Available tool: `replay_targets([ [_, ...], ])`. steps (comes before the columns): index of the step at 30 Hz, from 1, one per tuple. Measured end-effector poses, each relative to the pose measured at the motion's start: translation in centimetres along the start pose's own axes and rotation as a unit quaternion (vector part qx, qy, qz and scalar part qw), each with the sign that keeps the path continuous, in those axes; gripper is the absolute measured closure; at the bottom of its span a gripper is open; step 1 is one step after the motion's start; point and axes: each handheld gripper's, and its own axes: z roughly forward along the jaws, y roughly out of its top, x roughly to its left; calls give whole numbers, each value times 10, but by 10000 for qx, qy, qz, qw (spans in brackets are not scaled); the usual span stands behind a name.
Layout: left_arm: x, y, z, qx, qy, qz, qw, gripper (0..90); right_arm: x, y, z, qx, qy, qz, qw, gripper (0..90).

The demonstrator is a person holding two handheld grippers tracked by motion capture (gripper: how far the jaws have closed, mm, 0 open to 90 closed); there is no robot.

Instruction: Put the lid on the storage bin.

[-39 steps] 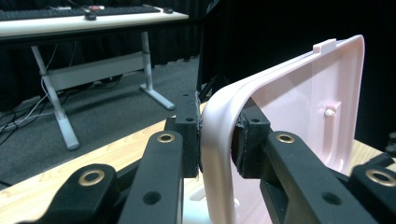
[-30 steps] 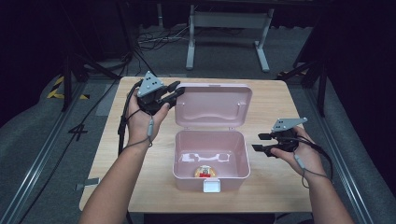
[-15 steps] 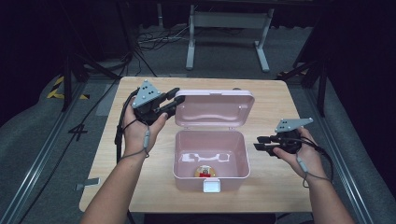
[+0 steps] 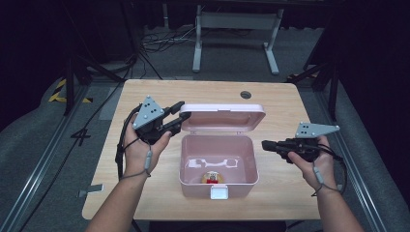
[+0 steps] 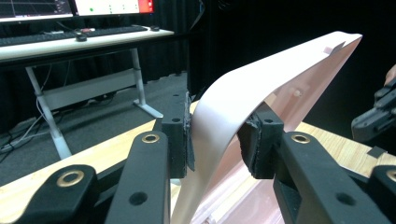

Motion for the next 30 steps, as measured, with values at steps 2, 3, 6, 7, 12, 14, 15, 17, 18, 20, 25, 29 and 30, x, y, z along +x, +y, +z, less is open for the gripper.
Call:
replay_targets([
  [2, -2, -1, -2, 6, 19, 51, 10000, 662, 1, 1, 0, -33, 19, -20, 10000, 900],
  [3, -4, -1, -3, 19, 30, 94, 9999, 661, 3, 2, -1, -76, 48, -46, 9999, 900],
  [6, -9, -5, -7, 38, 57, 143, 9999, 652, 7, 6, -1, -206, 90, -119, 9997, 900],
  [7, -9, -5, -7, 38, 57, 143, 9999, 645, 7, 6, -1, -206, 90, -119, 9997, 900],
  [12, -12, -13, -11, 12, -77, -63, 9999, 609, 9, 8, -1, -437, 137, -110, 9989, 900],
  [14, -15, -14, -13, 69, -60, -19, 10000, 593, 11, 9, -2, -596, 189, -97, 9980, 900],
  [15, -15, -14, -13, 69, -60, -19, 10000, 591, 11, 9, -2, -596, 189, -97, 9980, 900],
  [17, -19, -16, -16, 112, -30, 52, 9999, 583, 12, 11, -3, -757, 297, -47, 9967, 900],
  [18, -20, -16, -17, 142, -28, 61, 9999, 581, 13, 11, -3, -807, 327, -42, 9962, 900],
  [20, -20, -17, -18, 163, -10, 86, 9998, 579, 13, 12, -4, -849, 359, -28, 9957, 900],
  [25, -22, -20, -20, 179, 20, 65, 9998, 570, 17, 16, -4, -1011, 431, -81, 9939, 900],
  [29, -22, -22, -22, 235, -48, -69, 9997, 538, 17, 17, -1, -1048, 391, -111, 9937, 900],
  [30, -22, -22, -22, 235, -48, -69, 9997, 535, 17, 17, -1, -1048, 391, -111, 9937, 900],
])
